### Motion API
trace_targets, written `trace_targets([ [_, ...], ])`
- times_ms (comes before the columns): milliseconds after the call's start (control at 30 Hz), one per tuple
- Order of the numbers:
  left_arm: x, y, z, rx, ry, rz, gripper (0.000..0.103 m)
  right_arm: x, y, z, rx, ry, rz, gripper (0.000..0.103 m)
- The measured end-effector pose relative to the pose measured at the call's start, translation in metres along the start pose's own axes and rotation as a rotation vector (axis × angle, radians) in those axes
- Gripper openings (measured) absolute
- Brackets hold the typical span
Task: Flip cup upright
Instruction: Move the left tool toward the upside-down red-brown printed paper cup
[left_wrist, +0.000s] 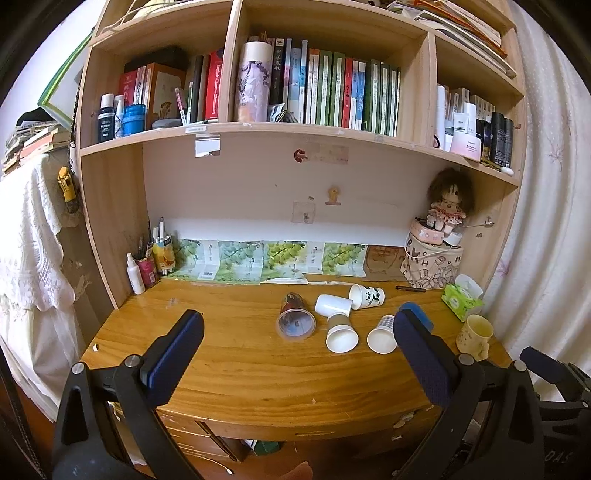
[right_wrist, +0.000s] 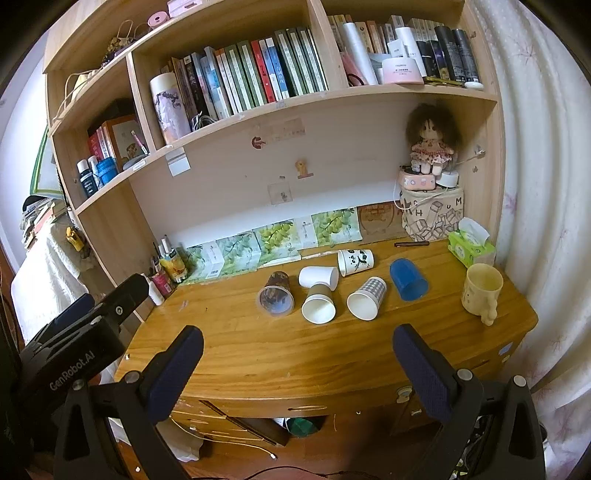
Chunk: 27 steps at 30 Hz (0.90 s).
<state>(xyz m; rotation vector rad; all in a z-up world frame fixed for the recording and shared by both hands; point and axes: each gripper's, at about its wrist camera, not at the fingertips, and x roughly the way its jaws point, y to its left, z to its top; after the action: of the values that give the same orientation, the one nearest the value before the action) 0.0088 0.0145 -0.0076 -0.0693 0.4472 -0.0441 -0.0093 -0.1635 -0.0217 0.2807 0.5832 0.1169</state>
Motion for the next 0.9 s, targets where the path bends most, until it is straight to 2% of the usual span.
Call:
trace_targets([
  [467, 0.013, 0.022, 0.004, 0.013, 0.037, -0.071, 0.103, 0.011, 0.018, -0.003, 0.04, 0.03, -0.026, 0.103],
  [900, 0.032, 0.057, 0.01, 0.0, 0.072, -0.115, 0.103, 0.03, 0.054, -0.009, 0.049, 0.071, -0.061, 0.103],
])
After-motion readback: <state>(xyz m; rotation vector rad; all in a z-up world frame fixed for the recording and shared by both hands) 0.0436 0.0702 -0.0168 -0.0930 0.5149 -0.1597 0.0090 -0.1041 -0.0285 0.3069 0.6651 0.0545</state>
